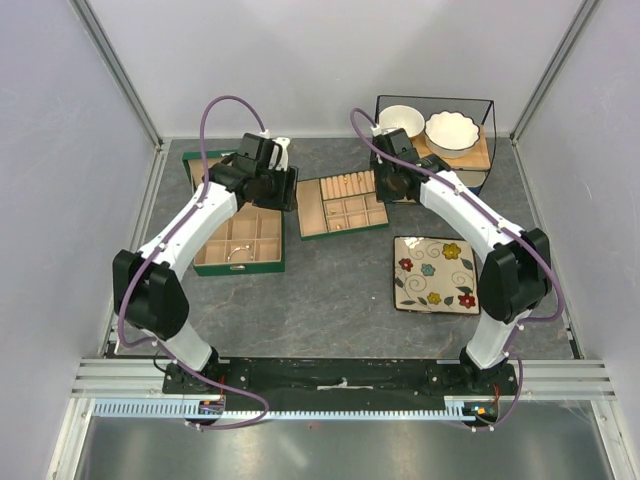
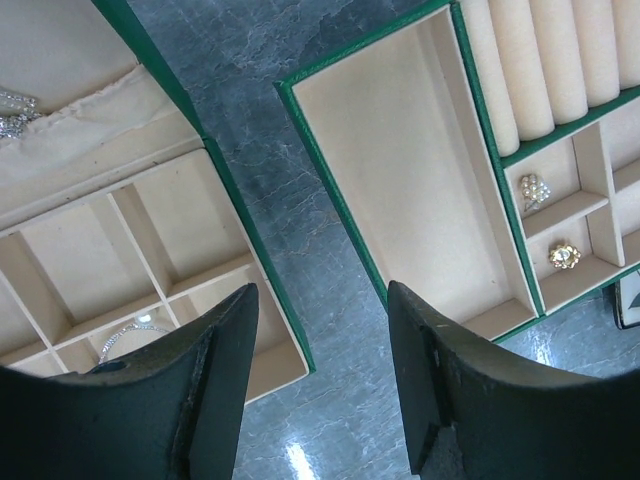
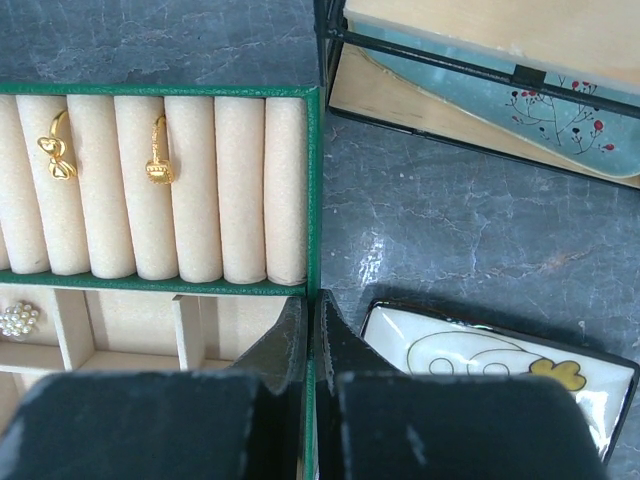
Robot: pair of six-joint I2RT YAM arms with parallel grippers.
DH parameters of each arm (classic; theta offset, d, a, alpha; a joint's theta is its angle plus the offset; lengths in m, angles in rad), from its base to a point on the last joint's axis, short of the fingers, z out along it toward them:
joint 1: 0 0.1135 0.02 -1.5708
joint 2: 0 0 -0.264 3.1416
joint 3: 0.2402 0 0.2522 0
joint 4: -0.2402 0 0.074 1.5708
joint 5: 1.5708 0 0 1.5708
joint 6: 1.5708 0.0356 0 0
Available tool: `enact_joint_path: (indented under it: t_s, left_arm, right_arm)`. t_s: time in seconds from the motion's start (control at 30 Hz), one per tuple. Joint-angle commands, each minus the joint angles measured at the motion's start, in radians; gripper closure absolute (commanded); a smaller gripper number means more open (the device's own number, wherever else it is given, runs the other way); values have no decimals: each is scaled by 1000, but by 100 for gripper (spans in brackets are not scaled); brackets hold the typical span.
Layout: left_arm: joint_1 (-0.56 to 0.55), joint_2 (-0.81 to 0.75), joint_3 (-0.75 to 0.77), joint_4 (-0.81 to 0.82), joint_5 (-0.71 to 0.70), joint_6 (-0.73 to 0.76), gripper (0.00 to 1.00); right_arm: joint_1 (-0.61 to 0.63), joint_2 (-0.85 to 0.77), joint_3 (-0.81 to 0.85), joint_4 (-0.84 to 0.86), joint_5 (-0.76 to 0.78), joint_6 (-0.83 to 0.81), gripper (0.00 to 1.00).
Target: Organize the mixed jewelry
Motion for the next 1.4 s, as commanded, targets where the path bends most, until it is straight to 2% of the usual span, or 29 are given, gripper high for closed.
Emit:
enact_joint_path:
  t_s: [0.0, 0.5, 0.83, 1.1, 1.27, 1.37]
  left_arm:
    - [0, 24, 50, 9, -14, -47, 38]
    - [-21, 84, 118, 15, 17, -82, 40]
    - [-45, 84, 99, 27, -23, -80, 68]
    - [-46, 87, 92, 30, -27, -77, 83]
    - [-46, 91, 98, 30, -56, -62, 98]
    - [-46, 99, 108, 26, -75, -48, 98]
  right_arm:
    - [-6, -64, 48, 23, -23, 48, 100]
    - [-11, -97, 28, 30, -34, 72, 100]
    - [-9, -126, 2, 39, -38, 77, 100]
    - [-11, -147, -13, 44, -35, 77, 100]
    - [-11, -164, -32, 46, -54, 81, 100]
    - [-9, -179, -56, 52, -89, 97, 100]
